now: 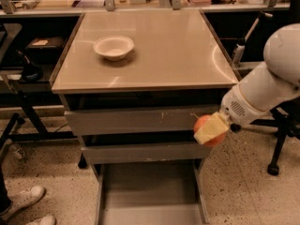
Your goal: Place apple into bottom drawer
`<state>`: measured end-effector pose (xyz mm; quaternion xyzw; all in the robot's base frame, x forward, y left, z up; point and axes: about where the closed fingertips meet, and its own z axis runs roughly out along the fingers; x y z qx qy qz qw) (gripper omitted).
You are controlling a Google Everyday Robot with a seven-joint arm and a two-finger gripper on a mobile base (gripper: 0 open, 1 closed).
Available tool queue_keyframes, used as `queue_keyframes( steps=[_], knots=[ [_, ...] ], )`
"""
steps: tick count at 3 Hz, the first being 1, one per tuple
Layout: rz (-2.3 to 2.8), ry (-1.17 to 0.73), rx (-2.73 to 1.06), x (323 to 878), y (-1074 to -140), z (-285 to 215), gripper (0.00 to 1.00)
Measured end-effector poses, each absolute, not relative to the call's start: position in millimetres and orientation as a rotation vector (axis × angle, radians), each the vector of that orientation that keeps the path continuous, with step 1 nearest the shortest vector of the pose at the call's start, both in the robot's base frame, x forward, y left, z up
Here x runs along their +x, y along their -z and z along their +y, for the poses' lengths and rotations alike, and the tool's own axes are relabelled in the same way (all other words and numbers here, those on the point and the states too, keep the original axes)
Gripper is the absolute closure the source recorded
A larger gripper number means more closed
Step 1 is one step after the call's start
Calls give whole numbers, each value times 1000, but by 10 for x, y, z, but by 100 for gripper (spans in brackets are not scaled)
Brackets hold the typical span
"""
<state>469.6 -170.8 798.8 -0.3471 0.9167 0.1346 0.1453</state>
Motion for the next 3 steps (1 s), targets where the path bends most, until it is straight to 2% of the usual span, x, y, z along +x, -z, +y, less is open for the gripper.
queue_keyframes(
  steps=[2,3],
  knots=[
    [2678,-399,-1007,4572,-7828,-1720,100],
    [2728,-487,-986,4443,-7503,-1636,100]
  ],
)
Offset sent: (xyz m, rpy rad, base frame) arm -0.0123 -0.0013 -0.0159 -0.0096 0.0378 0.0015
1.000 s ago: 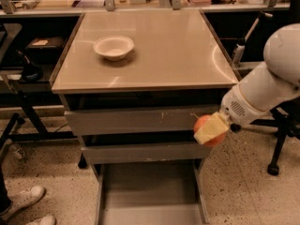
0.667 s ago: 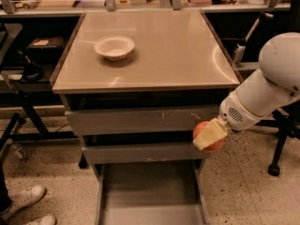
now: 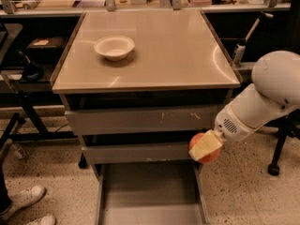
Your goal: Place apple into bottom drawer
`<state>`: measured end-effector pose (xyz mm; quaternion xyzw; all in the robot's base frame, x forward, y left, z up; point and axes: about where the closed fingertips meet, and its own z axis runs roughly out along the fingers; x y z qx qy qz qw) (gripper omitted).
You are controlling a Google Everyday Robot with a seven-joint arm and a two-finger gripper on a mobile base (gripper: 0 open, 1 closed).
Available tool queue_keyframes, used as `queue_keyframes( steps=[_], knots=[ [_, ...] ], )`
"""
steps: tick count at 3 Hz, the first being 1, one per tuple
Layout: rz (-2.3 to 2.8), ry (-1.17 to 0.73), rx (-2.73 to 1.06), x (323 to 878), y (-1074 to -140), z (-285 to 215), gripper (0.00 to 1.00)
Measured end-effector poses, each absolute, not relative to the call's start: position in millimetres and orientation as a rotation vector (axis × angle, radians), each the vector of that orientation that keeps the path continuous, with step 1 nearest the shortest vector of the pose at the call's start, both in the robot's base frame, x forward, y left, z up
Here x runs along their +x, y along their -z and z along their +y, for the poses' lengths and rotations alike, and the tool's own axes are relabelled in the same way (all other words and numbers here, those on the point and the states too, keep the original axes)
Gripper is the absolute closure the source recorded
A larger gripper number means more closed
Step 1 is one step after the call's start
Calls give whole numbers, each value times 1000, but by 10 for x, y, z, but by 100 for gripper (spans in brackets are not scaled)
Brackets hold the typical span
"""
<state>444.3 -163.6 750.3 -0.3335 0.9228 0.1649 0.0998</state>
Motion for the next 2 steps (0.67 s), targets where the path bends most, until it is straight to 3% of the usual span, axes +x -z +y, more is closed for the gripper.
queue_keyframes(
  steps=[2],
  knots=[
    [2868,-759,-786,4240,-6155,-1262,100]
  ],
)
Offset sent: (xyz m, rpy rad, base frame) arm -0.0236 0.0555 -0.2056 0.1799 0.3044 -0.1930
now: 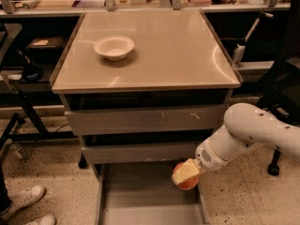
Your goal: Place apple into bottom drawer
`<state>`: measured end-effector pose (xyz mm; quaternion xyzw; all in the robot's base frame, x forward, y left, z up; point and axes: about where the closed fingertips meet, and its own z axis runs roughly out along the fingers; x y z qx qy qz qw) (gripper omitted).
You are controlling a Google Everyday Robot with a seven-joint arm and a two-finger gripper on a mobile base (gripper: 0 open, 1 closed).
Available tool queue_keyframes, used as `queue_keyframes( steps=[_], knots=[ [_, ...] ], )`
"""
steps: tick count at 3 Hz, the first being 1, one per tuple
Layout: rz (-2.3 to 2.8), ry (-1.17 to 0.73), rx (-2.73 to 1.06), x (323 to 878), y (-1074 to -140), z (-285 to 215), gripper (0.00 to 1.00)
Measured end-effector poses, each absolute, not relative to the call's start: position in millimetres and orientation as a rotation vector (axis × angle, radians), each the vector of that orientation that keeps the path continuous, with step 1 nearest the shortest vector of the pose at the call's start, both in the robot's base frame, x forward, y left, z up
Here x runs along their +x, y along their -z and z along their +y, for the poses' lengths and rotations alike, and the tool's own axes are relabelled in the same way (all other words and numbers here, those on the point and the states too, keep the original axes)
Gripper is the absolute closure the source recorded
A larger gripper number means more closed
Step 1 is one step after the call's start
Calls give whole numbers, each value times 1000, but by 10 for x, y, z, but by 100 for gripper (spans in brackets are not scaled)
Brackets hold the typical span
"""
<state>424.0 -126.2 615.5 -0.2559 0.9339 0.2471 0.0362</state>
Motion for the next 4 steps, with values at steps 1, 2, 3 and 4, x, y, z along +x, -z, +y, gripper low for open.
queue_keyframes(
  steps=[1,2,3,4],
  knots=[
    [2868,-759,-786,4240,-6154,-1261,100],
    [2867,-799,-765,4243,-6019,-1219,100],
    [2892,-841,-681,4287,-5521,-1091,100],
    [2885,-825,-511,4500,-5095,-1043,100]
  ],
)
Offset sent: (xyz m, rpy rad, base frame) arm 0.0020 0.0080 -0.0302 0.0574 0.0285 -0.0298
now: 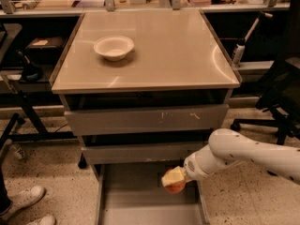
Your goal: Place apple into bottom drawer
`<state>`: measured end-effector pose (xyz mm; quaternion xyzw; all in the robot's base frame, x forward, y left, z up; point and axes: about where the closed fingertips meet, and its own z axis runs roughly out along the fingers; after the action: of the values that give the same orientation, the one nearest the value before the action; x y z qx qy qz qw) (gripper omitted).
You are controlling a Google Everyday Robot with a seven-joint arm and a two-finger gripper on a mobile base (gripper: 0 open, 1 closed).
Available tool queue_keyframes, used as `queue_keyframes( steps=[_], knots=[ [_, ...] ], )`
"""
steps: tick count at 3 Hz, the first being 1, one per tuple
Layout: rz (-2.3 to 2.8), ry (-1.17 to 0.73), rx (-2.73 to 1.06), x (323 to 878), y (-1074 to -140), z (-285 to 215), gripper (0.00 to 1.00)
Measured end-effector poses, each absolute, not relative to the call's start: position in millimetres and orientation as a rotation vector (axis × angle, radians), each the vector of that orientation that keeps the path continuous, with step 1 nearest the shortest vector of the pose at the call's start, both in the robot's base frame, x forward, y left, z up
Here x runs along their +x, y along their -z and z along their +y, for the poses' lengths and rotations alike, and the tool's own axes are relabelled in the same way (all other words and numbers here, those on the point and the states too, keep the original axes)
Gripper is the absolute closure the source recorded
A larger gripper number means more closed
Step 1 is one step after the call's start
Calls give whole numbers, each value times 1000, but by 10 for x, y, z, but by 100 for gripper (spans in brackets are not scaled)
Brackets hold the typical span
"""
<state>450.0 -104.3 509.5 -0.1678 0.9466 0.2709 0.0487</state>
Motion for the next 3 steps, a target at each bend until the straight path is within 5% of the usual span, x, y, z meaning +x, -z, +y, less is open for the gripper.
queue_keyframes(
  steps=[3],
  knots=[
    [2901,-907,-407,4547,-4616,-906,100]
  ],
)
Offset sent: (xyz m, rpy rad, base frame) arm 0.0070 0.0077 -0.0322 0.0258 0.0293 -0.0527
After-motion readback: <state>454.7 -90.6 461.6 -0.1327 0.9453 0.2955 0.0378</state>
